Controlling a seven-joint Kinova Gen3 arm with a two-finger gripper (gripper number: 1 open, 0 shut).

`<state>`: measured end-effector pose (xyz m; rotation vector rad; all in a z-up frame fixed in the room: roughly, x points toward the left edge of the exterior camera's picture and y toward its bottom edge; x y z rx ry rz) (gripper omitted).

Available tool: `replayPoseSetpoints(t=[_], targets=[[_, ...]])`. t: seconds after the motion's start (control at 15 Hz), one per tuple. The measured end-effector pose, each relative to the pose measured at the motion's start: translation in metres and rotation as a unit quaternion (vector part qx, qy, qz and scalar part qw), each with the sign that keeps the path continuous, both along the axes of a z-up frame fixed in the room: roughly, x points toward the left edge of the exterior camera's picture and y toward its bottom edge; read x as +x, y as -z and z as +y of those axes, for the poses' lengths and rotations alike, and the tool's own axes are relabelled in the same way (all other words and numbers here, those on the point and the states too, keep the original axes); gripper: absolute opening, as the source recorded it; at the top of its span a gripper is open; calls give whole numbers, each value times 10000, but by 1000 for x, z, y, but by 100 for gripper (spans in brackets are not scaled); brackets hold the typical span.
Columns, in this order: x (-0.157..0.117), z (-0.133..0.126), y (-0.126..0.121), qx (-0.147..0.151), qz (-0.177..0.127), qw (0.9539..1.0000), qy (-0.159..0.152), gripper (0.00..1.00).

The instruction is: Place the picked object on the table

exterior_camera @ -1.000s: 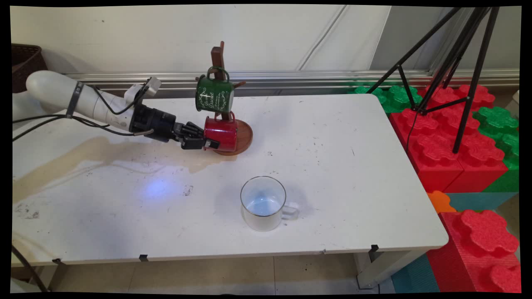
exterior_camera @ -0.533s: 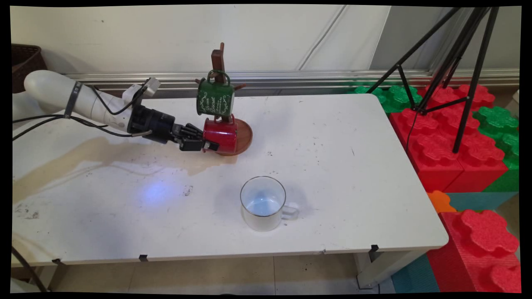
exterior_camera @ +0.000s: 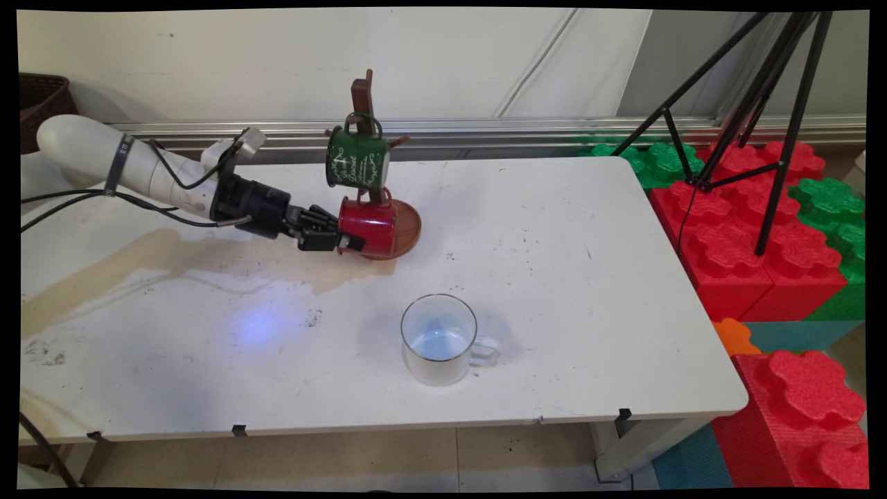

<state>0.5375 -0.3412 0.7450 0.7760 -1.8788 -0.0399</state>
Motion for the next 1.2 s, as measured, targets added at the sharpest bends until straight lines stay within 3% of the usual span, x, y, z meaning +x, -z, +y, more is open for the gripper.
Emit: replayPoseSetpoints(t=[1.2], targets=[[4,31,-27,80,111,9991,407,0]])
